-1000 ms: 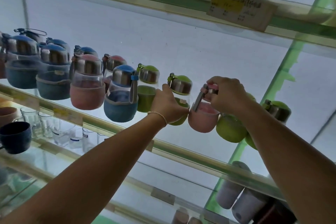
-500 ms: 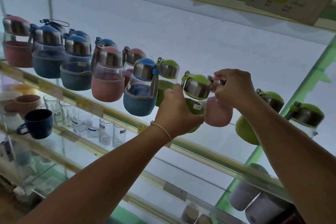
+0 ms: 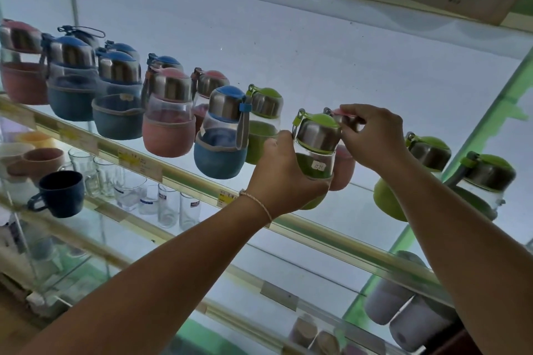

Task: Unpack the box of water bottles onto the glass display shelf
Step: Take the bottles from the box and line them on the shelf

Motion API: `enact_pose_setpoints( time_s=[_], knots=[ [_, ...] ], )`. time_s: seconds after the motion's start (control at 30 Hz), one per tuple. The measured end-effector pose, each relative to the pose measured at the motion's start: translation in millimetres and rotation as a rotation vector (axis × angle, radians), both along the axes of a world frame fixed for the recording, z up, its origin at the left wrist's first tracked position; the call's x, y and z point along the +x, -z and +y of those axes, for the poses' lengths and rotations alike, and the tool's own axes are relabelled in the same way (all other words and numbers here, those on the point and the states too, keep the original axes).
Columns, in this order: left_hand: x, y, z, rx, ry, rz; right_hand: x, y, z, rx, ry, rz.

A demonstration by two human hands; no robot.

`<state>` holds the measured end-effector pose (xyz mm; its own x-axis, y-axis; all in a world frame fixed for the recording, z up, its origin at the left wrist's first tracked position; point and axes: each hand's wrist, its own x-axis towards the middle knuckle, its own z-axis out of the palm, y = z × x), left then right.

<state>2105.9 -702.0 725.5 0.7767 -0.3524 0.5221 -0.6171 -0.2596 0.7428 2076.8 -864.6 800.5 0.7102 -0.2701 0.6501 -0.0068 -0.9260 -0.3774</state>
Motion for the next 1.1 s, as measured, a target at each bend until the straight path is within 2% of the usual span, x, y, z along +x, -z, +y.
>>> enact_pose_setpoints(
  time_s=[0.33, 0.43, 0.53, 0.67, 0.8, 1.1],
  knots=[
    [-21.5, 2.9, -19.5, 0.035, 0.045, -0.026, -20.3, -11.1, -17.4, -0.041, 0.003, 0.195],
    [-24.8, 4.3, -23.9, 0.041, 0.016, -0.048, -35.1, -13.7, -19.6, -0.029, 0.029, 0.088],
    [-30.4, 8.4, -31.9, 0.027, 0.012, -0.059, -56.5, -16.2, -14.0, 0.076, -0.038, -0.021],
    [-42.5, 11.6, -46.8, 0.000, 0.061, -0.077, -82.8, -8.3, -9.5, 0.202, -0.149, 0.012],
    [-56.4, 10.8, -65.5, -0.005, 0.100, -0.093, -105.7, -0.9, -20.9, 0.206, -0.122, 0.065],
    [-83.4, 8.5, -101.4, 0.069, 0.112, -0.108, -139.6, 4.1, -57.8, 0.278, -0.091, 0.017]
  ],
)
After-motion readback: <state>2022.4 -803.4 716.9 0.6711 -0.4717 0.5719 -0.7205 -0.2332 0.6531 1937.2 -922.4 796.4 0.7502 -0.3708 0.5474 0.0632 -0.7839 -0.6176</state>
